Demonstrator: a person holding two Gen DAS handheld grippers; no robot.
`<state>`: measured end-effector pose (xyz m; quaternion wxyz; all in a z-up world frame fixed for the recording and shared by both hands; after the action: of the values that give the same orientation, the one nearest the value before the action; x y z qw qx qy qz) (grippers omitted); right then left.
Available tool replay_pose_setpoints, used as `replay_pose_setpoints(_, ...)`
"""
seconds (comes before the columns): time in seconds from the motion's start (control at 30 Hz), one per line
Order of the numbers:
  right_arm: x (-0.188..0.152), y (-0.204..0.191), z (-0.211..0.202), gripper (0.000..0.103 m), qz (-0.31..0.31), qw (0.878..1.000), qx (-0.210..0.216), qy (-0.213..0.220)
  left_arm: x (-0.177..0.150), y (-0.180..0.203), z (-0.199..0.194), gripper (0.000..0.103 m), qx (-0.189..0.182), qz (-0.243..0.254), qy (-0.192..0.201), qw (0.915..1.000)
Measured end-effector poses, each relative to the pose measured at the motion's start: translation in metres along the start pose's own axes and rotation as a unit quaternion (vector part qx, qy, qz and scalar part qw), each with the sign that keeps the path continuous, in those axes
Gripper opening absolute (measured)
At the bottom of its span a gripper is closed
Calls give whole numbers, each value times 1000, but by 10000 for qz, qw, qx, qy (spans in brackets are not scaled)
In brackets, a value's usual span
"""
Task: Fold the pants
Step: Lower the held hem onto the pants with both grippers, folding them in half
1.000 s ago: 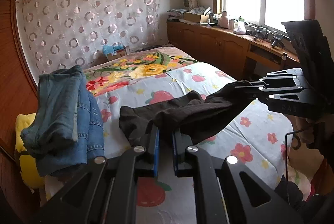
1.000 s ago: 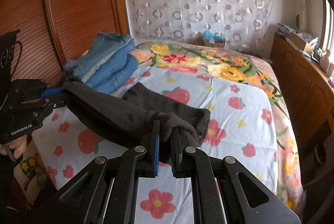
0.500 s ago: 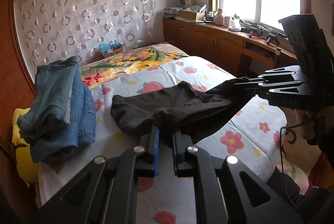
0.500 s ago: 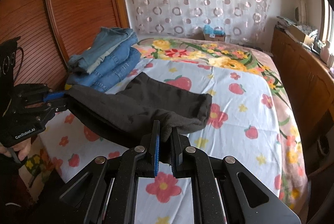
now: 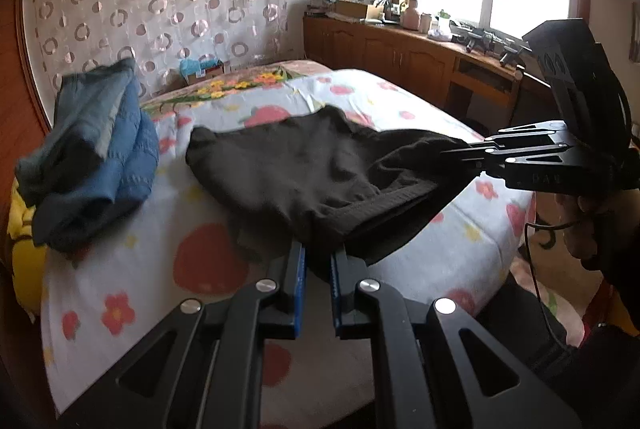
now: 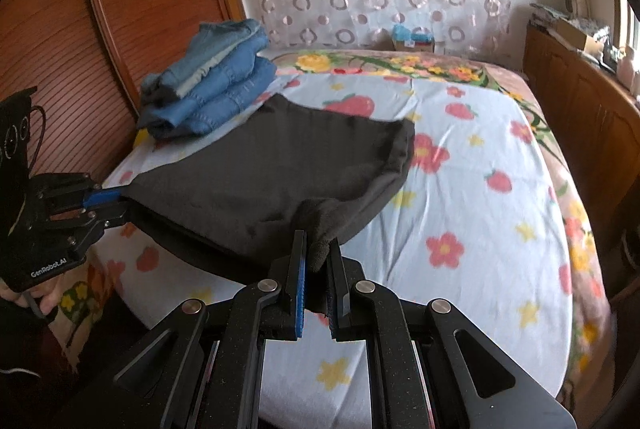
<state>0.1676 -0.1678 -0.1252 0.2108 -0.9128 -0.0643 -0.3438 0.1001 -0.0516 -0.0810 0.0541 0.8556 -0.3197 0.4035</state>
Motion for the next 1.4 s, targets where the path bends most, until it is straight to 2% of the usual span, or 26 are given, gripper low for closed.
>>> replay_pose_setpoints(0.17,-20,8,9,6,166,9998,24,-106,-21,7,10,9,-121,-156,-188,9996)
replay_pose_setpoints(0.47,-41,13,17,6,120,9997,-70,-181,-37,14,17,9,-195,-210,-309,9991)
replay_pose_setpoints(0.97,-34,7,-20,6,117,9998,129,68,-10,19,-17,9,-295,-52,100,9995)
replay_pose_setpoints(1.4,-34,2,-46,6,108,9993,277,210,-5,22,-34,9,-421,27,258,9988)
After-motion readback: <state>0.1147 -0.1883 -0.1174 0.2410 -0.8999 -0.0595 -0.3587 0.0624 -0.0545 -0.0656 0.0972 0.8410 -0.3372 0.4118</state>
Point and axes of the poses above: each gripper's, at about its wrist camera, not at the fingertips, and z roughly the way its jaws point, y to its right, x to its top, the point moved 7 cm from there along z, roughly the way its jaws point, and after that the axes turned 15 degrees about z, right-handed, at the moved point
